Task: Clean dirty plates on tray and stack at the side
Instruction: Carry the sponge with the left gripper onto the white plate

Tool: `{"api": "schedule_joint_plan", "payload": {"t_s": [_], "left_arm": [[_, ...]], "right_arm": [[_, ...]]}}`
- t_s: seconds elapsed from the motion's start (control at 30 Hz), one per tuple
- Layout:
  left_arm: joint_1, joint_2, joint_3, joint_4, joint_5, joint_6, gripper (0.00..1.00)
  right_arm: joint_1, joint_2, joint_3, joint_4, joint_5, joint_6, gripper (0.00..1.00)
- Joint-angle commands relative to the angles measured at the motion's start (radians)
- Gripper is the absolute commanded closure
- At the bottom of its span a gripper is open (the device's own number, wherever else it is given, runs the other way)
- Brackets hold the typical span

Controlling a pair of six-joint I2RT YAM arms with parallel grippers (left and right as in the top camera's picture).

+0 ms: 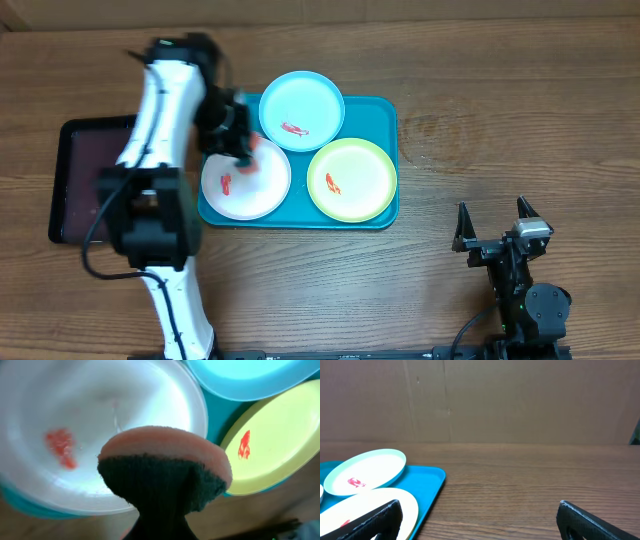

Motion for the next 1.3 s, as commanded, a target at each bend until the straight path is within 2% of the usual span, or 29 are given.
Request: {"api": "schedule_joint_plan", "payload": {"t_s": [0.0,0.13,0.4,0.5,0.6,0.67,0.9,0.97,1.1,1.13,1.2,1.27], "left_arm": [[-0.061,-0.009,-0.068,0.061,-0.061,-0.055,0.96],[-0.101,-0.009,-0.132,0.118,-0.232,-0.192,0.96],[-0.088,-0.009,-0.215,0.168,-0.29,-0.259,0.95],[-0.089,-0.009,-0.249,0.191,-0.269,-0.257,0.77],[-0.09,-0.009,-0.258,0.2,-0.262,-0.246,0.71],[-0.09,-0.009,-0.246,0.197,-0.261,-0.231,0.7],[-0.044,-0.027,-0.008,0.005,-0.312,-0.218,0.7],[-0.012,-0.048,0.111,-0.069,-0.328,-0.229,0.68],[0.039,-0.103,0.23,-0.13,-0.329,-0.222,0.64],[0.054,-0.124,0.24,-0.131,-0.329,-0.215,0.45],[0.081,-0.16,0.24,-0.127,-0.328,-0.216,0.0],[0.101,-0.174,0.24,-0.133,-0.329,-0.216,0.0]], "right_arm": [[-0.005,-0.01,-0.01,0.007,0.003,-0.004,0.0],[-0.005,-0.01,-0.01,0.007,0.003,-0.004,0.0],[-0.005,-0.01,-0.01,0.007,0.003,-0.004,0.0],[-0.005,-0.01,-0.01,0.007,0.003,-0.004,0.0],[-0.005,-0.01,-0.01,0.007,0.003,-0.004,0.0],[-0.005,-0.01,-0.01,0.007,0.003,-0.004,0.0],[-0.005,-0.01,-0.01,0.007,0.003,-0.004,0.0],[-0.005,-0.01,-0.01,0.007,0.003,-0.004,0.0],[-0.005,-0.01,-0.01,0.007,0.003,-0.004,0.0],[-0.005,-0.01,-0.01,0.007,0.003,-0.004,0.0],[-0.005,-0.01,-0.01,0.007,0.003,-0.004,0.0],[-0.005,-0.01,-0.01,0.007,0.003,-0.004,0.0]]}}
